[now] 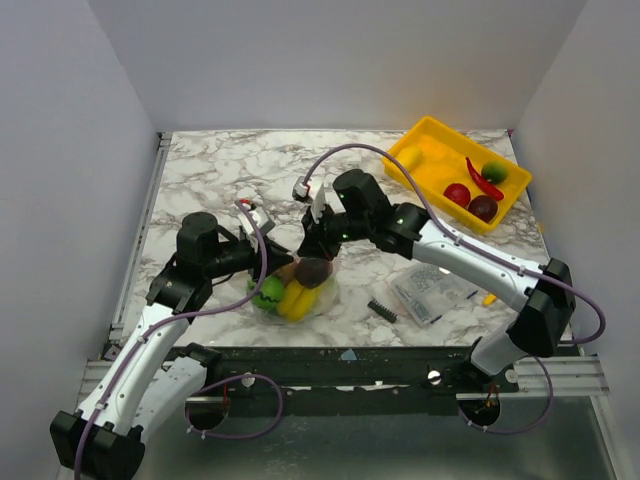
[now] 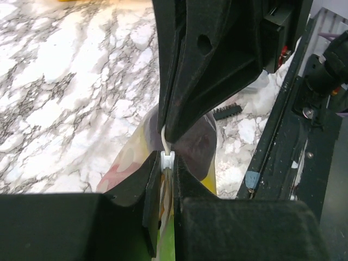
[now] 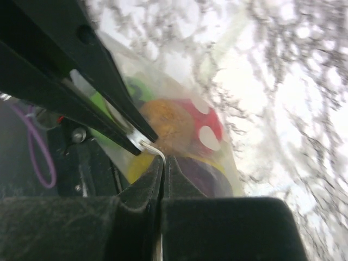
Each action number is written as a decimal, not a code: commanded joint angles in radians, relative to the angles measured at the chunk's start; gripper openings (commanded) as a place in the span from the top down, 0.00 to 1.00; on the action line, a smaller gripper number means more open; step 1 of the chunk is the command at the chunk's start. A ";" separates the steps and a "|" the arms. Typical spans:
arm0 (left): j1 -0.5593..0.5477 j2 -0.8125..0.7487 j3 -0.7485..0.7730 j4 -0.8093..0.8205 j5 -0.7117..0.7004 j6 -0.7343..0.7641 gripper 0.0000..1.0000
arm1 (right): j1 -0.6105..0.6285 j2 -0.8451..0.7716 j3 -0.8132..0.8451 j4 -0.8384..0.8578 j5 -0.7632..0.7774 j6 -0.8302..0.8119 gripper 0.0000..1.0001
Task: Place the food in the zip-top bag and seal the zipper
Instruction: Zip the zipper food storage bag at the center of the board.
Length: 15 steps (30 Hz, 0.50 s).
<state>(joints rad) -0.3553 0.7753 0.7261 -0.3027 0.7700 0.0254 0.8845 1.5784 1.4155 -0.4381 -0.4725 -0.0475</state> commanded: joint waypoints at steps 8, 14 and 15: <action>-0.007 -0.047 0.062 -0.031 -0.099 -0.103 1.00 | -0.028 -0.121 -0.191 0.118 0.654 0.099 1.00; -0.007 -0.080 0.073 -0.088 -0.141 -0.118 1.00 | -0.039 -0.158 -0.224 0.121 0.739 0.103 1.00; -0.007 -0.090 0.070 -0.096 -0.141 -0.119 1.00 | -0.042 -0.163 -0.227 0.125 0.757 0.107 1.00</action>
<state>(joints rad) -0.3622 0.7517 0.7536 -0.3405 0.6422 -0.0635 0.8921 1.4425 1.2224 -0.2890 0.0151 0.0681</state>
